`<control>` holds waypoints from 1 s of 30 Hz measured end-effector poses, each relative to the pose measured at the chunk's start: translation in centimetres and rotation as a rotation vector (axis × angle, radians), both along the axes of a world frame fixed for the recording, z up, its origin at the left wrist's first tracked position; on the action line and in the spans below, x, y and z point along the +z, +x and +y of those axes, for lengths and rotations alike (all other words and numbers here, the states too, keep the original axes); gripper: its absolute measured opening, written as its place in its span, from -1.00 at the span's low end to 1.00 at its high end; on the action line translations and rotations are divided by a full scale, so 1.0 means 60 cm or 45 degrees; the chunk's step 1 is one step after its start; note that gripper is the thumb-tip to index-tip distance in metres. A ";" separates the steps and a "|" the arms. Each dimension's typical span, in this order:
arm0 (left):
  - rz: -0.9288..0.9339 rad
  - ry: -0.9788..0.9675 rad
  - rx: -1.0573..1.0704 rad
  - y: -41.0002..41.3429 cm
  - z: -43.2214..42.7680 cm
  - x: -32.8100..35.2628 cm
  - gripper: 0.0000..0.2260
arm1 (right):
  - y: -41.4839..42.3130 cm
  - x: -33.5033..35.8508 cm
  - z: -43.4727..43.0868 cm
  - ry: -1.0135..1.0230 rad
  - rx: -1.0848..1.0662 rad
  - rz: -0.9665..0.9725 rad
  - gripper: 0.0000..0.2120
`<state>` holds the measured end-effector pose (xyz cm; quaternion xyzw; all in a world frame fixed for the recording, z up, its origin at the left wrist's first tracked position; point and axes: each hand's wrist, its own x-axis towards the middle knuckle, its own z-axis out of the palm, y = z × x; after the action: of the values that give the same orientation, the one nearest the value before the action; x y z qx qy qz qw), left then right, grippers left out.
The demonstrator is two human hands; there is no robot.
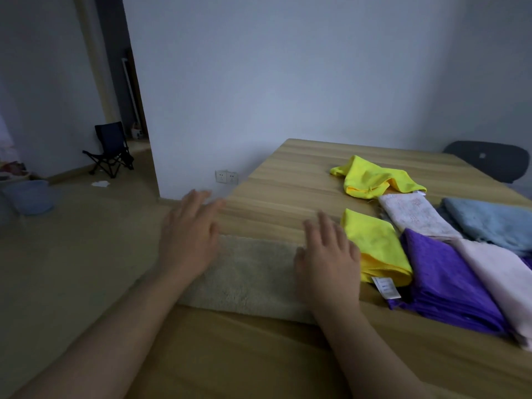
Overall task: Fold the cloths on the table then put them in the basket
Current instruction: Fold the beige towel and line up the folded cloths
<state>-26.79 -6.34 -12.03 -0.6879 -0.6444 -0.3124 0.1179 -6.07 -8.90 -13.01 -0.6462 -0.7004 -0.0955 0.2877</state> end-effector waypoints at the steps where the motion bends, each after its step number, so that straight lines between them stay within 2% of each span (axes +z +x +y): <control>1: 0.022 -0.219 -0.070 0.012 -0.005 -0.005 -0.61 | -0.010 -0.004 -0.005 -0.062 0.103 -0.070 -0.53; 3: 0.162 -0.722 -0.076 0.026 -0.019 -0.022 -0.58 | -0.021 -0.017 -0.016 -0.315 0.265 -0.117 -0.55; 4: 0.223 -0.856 -0.064 0.029 -0.031 -0.023 -0.56 | -0.018 -0.019 -0.030 -0.432 0.298 -0.114 -0.55; 6: 0.273 -0.925 -0.042 0.029 -0.039 -0.029 -0.54 | -0.012 -0.029 -0.037 -0.556 0.323 -0.104 -0.52; 14: 0.278 -0.884 -0.090 0.073 -0.133 -0.034 -0.47 | 0.032 -0.030 -0.137 -0.610 0.252 -0.077 -0.50; 21: 0.290 -0.782 -0.236 0.200 -0.196 -0.043 -0.48 | 0.171 -0.030 -0.231 -0.633 0.156 -0.089 -0.52; 25: 0.217 -0.720 -0.381 0.295 -0.215 -0.044 -0.54 | 0.262 -0.032 -0.260 -0.645 0.054 -0.097 -0.52; 27: 0.093 -0.615 -0.494 0.329 -0.218 -0.042 -0.60 | 0.300 -0.034 -0.273 -0.620 0.001 -0.098 -0.53; 30: 0.039 -0.488 -0.542 0.332 -0.206 -0.039 -0.63 | 0.348 -0.030 -0.279 -0.596 -0.058 -0.077 -0.54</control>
<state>-6.89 -18.72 -14.38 -0.8220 -0.5311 -0.1922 -0.0729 14.83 -25.67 -14.82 -0.7079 -0.6969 0.0439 0.1066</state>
